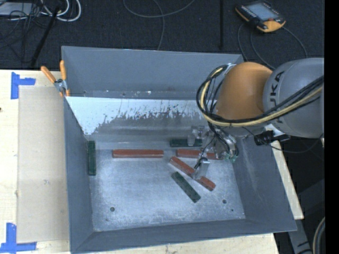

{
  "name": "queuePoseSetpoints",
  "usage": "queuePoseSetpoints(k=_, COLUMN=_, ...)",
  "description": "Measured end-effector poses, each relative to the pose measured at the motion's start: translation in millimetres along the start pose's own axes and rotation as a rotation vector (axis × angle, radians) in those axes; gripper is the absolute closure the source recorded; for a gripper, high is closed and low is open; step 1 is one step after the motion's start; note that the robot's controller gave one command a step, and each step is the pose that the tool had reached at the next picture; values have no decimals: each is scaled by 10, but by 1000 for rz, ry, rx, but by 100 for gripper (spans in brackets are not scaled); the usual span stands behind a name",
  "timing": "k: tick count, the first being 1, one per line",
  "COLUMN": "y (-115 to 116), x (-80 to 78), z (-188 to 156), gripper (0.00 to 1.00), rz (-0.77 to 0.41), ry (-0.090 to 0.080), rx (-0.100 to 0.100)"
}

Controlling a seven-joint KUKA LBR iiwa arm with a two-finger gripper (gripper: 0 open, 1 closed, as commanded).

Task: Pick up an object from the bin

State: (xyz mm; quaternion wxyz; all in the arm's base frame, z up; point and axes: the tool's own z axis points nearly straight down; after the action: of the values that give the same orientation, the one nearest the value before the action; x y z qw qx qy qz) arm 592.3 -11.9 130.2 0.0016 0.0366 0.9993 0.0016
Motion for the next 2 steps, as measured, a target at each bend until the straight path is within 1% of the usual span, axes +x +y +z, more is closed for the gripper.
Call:
queuePoseSetpoints(k=1, y=-460, x=-5, z=84, gripper=0, rz=23, ry=4, rx=5)
queuePoseSetpoints(k=2, y=-378, x=-184, z=544, gripper=100, rz=184, ry=-2, rx=4)
